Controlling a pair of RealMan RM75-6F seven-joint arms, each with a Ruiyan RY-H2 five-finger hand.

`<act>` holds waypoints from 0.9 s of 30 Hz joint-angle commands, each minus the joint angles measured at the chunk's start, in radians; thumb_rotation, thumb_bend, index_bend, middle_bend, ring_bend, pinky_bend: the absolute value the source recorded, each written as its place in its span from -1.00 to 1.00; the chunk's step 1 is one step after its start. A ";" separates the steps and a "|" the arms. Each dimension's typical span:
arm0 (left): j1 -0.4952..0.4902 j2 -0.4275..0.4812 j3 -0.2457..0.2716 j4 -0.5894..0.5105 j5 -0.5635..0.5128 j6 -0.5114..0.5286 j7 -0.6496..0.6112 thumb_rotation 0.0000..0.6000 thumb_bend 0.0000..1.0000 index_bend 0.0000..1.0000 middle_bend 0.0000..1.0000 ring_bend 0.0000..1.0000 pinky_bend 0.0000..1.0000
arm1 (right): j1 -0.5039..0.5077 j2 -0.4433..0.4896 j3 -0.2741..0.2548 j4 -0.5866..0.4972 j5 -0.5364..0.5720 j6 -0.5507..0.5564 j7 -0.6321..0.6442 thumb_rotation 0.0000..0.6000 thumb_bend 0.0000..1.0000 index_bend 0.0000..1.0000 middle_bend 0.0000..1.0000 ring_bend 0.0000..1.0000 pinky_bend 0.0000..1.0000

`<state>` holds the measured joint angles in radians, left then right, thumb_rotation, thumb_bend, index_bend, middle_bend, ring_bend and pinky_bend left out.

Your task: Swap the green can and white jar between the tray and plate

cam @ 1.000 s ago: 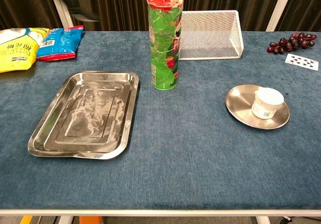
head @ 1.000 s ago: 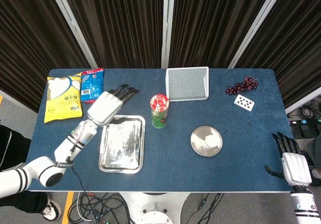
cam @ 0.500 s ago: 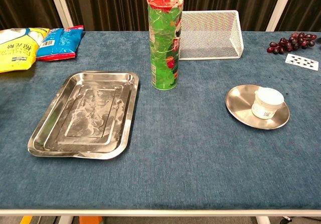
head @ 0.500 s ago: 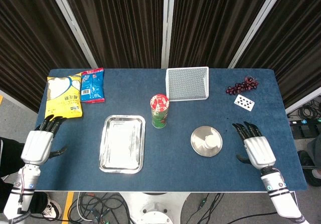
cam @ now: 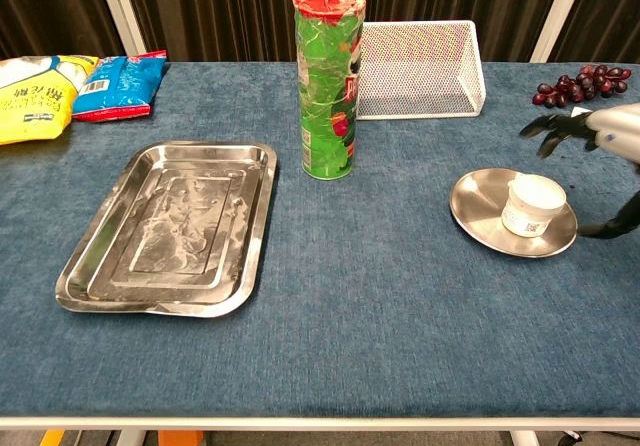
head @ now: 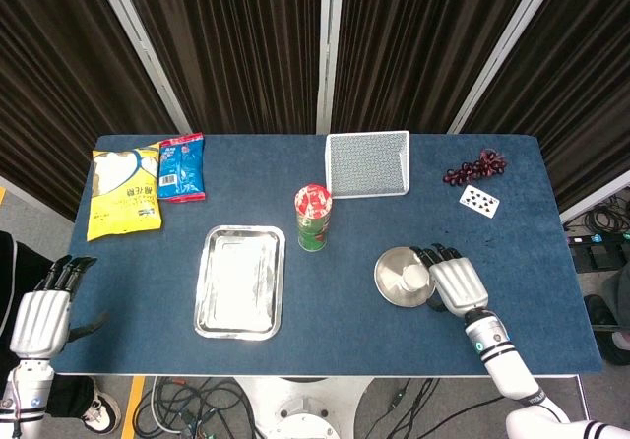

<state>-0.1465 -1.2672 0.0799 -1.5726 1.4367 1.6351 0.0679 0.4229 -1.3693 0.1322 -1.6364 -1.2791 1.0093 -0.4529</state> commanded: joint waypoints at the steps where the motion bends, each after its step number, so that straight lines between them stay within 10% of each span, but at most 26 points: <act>1: 0.013 -0.006 -0.007 0.011 0.004 0.000 -0.010 1.00 -0.77 -0.64 -0.65 -0.80 -0.26 | 0.019 -0.028 -0.002 0.024 0.020 -0.011 -0.021 1.00 -0.78 -0.69 -0.51 -0.69 -0.47; 27: 0.075 -0.010 -0.052 0.042 0.029 -0.042 -0.054 1.00 -0.77 -0.64 -0.65 -0.80 -0.26 | 0.067 -0.046 -0.010 -0.045 -0.050 0.095 -0.028 1.00 -0.46 -0.03 -0.03 -0.13 0.11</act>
<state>-0.0728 -1.2778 0.0282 -1.5303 1.4652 1.5932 0.0148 0.4812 -1.4324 0.1196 -1.6454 -1.3018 1.0902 -0.4746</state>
